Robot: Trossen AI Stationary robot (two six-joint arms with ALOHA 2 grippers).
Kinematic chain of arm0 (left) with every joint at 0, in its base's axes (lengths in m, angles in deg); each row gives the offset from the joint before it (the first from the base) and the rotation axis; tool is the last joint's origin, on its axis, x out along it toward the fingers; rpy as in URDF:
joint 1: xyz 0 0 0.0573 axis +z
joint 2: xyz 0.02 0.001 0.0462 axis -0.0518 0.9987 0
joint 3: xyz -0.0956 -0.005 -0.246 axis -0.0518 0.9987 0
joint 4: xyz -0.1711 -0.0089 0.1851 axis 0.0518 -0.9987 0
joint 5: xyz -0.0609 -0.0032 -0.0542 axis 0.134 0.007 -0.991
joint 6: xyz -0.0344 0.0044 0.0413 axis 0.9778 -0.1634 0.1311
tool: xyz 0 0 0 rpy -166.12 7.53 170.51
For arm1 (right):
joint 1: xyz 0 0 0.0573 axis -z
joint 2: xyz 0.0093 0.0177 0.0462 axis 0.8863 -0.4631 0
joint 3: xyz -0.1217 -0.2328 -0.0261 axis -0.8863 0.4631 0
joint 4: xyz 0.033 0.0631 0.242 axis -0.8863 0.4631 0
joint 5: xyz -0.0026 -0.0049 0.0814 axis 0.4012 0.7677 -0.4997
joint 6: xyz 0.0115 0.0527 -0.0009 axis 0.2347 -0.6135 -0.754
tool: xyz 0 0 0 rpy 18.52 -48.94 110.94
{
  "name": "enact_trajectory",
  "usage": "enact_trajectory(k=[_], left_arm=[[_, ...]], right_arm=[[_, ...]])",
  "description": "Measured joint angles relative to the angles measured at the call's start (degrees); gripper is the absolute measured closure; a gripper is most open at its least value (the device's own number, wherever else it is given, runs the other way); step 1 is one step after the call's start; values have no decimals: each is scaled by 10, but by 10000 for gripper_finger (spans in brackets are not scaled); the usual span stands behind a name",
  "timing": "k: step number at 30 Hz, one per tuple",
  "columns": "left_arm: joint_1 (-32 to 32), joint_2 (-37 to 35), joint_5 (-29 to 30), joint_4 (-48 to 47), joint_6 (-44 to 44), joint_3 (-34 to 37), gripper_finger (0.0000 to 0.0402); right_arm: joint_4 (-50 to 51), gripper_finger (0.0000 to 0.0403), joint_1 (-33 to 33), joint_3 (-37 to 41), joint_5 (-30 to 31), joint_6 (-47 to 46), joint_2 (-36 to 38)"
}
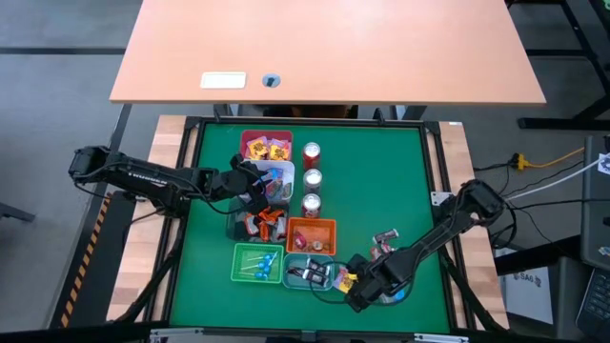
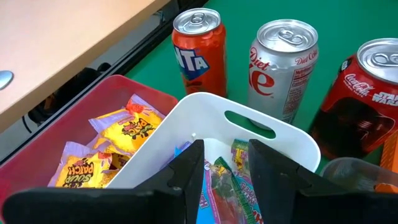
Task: Sort candy
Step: Put the blue candy into the green bin
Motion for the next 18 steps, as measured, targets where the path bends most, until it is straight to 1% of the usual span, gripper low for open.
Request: enact_trajectory(k=[12,15,18], left_arm=[[0,0,0,0,0,0,287],[0,0,0,0,0,0,287],[0,0,0,0,0,0,287]], right_arm=[[-2,263,0,0,-30,2,-21],[-1,280,0,0,-30,2,-21],[1,312,0,0,-30,2,-22]])
